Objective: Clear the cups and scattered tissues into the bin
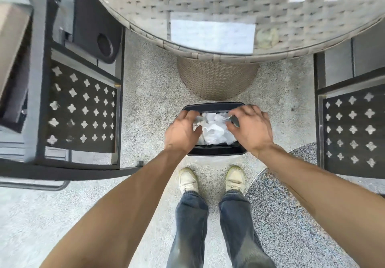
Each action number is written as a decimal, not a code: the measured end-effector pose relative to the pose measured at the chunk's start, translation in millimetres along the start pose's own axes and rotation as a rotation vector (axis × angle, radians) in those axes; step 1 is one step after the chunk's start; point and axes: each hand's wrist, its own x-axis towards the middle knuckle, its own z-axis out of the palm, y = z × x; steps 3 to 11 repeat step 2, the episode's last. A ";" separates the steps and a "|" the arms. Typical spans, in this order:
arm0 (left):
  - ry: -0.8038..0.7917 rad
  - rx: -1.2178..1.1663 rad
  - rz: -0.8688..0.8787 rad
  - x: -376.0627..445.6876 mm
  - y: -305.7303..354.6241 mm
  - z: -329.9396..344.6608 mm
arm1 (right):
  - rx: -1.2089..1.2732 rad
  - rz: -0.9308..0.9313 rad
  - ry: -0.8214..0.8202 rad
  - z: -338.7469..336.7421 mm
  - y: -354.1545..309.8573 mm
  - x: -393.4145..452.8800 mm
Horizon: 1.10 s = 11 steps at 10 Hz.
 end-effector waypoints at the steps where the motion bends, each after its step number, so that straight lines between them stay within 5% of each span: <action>1: 0.054 -0.017 0.075 -14.2 9.2 -33.6 | 0.037 -0.080 0.092 -36.2 -11.3 -8.0; 2: 0.114 -0.045 0.165 -41.6 23.8 -87.2 | 0.039 -0.114 0.183 -95.6 -31.3 -31.8; 11: 0.114 -0.045 0.165 -41.6 23.8 -87.2 | 0.039 -0.114 0.183 -95.6 -31.3 -31.8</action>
